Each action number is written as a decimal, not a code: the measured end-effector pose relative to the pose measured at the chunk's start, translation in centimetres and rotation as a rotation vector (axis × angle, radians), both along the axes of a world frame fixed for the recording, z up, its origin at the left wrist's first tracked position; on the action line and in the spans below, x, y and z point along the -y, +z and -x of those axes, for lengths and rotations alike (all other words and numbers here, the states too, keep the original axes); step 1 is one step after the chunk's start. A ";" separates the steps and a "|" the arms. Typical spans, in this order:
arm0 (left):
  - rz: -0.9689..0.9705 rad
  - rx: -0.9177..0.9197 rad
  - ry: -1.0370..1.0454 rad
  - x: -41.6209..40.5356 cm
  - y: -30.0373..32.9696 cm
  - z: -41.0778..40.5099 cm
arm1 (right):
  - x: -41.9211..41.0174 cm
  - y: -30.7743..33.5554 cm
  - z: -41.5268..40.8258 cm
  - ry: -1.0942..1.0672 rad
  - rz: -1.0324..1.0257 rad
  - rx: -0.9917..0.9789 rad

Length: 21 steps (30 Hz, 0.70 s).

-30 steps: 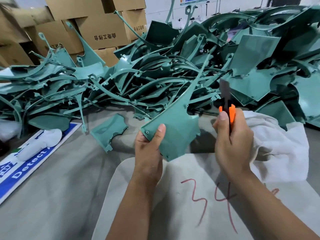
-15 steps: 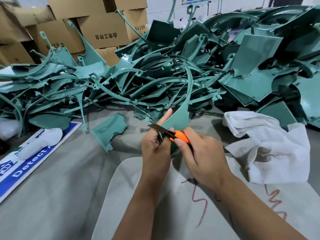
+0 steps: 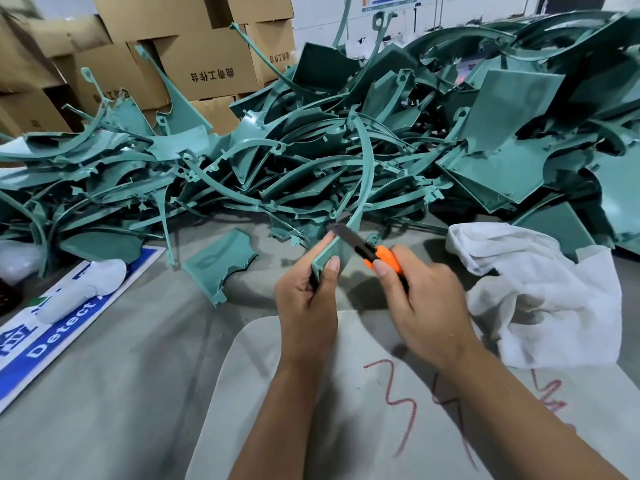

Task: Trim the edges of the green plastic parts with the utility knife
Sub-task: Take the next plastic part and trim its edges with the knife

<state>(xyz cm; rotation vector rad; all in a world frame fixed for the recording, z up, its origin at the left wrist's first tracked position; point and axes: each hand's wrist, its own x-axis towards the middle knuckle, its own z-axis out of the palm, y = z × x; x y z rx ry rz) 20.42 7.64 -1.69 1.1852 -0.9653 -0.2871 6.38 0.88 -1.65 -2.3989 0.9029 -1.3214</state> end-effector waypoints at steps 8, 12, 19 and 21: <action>0.005 0.004 -0.066 0.0 0.3 0.3 | 0.5 0.5 1.0 -0.152 0.047 0.068; 0.026 0.022 -0.071 -0.2 0.2 0.2 | -0.4 0.3 0.0 -0.091 0.155 -0.016; 0.118 -0.113 -0.073 -0.6 0.6 0.6 | 1.3 0.1 0.9 -0.305 0.064 0.036; 0.159 -0.104 -0.005 -0.7 0.6 0.1 | 1.5 0.4 1.3 -0.357 0.067 0.048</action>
